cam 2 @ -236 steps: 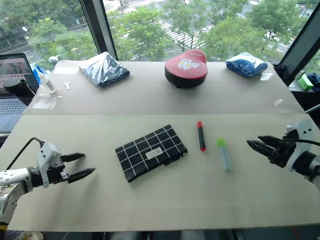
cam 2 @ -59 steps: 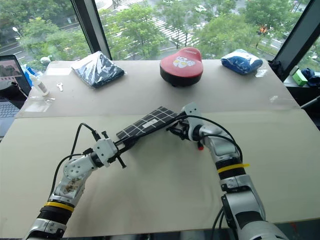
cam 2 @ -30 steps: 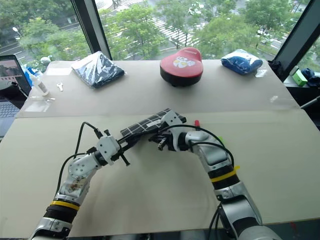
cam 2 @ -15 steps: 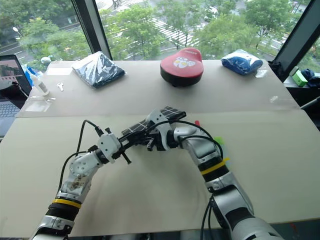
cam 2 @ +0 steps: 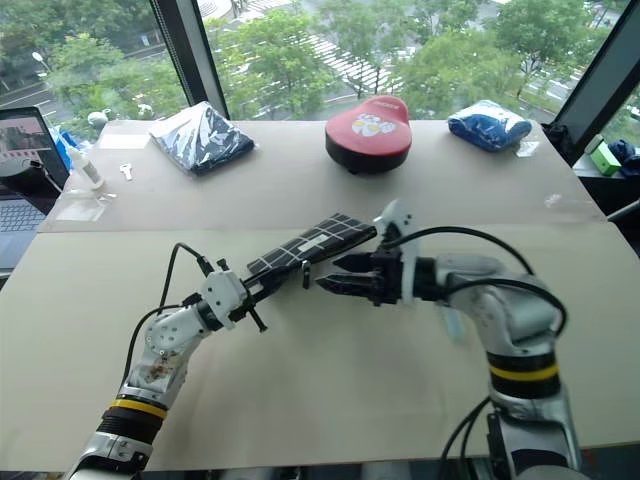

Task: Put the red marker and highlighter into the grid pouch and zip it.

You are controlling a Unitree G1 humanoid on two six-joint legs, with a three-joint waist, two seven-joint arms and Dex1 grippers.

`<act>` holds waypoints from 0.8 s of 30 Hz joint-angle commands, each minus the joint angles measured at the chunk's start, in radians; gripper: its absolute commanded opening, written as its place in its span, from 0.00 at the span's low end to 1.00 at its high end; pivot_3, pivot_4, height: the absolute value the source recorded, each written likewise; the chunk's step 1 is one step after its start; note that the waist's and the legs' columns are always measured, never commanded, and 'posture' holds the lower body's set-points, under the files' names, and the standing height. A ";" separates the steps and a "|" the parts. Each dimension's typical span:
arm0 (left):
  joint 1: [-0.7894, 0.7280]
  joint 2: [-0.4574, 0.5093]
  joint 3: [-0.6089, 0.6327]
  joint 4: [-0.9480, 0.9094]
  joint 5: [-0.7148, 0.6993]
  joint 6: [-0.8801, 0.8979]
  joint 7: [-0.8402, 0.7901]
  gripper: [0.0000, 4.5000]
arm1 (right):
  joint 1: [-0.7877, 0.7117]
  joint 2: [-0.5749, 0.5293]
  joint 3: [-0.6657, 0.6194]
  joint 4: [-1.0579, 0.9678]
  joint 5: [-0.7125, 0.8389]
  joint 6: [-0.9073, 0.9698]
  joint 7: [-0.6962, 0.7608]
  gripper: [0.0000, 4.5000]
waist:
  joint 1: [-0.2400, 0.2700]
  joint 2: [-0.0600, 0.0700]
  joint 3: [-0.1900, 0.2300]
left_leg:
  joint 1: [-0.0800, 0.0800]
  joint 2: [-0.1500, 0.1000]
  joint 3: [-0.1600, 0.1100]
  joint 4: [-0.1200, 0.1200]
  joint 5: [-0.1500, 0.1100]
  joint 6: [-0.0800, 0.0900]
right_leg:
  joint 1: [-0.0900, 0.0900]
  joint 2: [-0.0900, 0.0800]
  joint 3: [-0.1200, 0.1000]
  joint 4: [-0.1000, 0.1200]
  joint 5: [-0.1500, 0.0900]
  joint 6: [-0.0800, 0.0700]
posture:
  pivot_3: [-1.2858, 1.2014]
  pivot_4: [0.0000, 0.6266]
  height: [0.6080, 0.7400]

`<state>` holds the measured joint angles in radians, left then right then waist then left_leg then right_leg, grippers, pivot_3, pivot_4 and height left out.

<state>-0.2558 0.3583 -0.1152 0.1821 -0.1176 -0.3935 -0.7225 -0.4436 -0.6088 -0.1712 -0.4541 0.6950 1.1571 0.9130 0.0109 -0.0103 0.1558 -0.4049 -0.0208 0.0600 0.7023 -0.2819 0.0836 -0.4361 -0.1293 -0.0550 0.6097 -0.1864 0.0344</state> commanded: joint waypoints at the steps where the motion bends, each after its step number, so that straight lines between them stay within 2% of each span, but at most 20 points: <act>1: -0.010 -0.009 0.008 -0.010 -0.006 -0.015 0.012 0.00 | 0.148 -0.100 -0.199 -0.139 -0.008 -0.025 -0.064 0.72 | 0.008 0.000 0.000 | 0.000 0.000 0.000 0.001 0.000 0.000 | 0.000 0.000 0.000 -0.001 0.000 0.000 | 0.52 0.24 1.00; 3: -0.017 -0.010 0.010 -0.006 -0.010 -0.019 0.008 0.00 | 0.233 -0.133 -0.257 -0.142 -0.086 -0.051 -0.154 0.72 | 0.009 0.000 0.000 | 0.000 0.000 0.001 0.002 0.000 0.000 | 0.000 -0.001 0.000 -0.001 0.000 0.000 | 0.52 0.24 1.00; 6: -0.027 -0.010 0.009 0.004 -0.021 -0.022 -0.009 0.00 | 0.290 -0.115 -0.292 -0.144 -0.120 -0.016 -0.266 0.72 | 0.005 0.000 0.000 | 0.001 -0.001 0.002 0.003 0.000 0.000 | 0.000 -0.001 0.002 0.000 0.001 0.000 | 0.52 0.24 1.00; 9: -0.042 -0.012 0.005 0.020 -0.027 -0.023 -0.029 0.00 | 0.348 -0.082 -0.241 -0.168 -0.181 -0.054 -0.360 0.72 | 0.003 0.000 0.000 | 0.003 0.000 0.002 0.003 0.001 -0.001 | 0.001 0.000 0.003 0.001 0.002 -0.001 | 0.52 0.24 1.00; 14: -0.072 -0.026 0.001 0.051 -0.028 -0.029 -0.049 0.00 | 0.332 -0.004 -0.178 -0.102 -0.260 -0.085 -0.498 0.72 | 0.002 0.000 0.000 | 0.004 0.000 0.002 0.003 0.001 -0.001 | 0.001 0.001 0.004 0.002 0.002 -0.001 | 0.52 0.24 1.00; 18: -0.076 -0.031 0.003 0.057 -0.028 -0.032 -0.056 0.00 | 0.323 0.003 -0.150 -0.013 -0.326 -0.141 -0.550 0.72 | 0.004 0.000 0.000 | 0.004 -0.001 0.002 0.004 0.001 0.000 | 0.003 0.001 0.004 0.001 0.002 -0.001 | 0.52 0.24 1.00; 24: -0.066 -0.031 0.008 0.055 -0.027 -0.033 -0.055 0.00 | 0.344 0.002 -0.151 0.042 -0.326 -0.185 -0.532 0.72 | 0.002 0.000 0.000 | 0.004 -0.001 0.002 0.004 0.000 0.001 | 0.003 0.002 0.004 0.000 0.002 0.000 | 0.52 0.24 1.00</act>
<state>-0.3196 0.3306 -0.1159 0.2535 -0.1243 -0.4082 -0.7772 -0.1008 -0.6009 -0.3099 -0.4089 0.3742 1.0081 0.3725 0.0127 -0.0108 0.1558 -0.4010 -0.0219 0.0617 0.7064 -0.2815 0.0844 -0.4334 -0.1275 -0.0508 0.6103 -0.1843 0.0341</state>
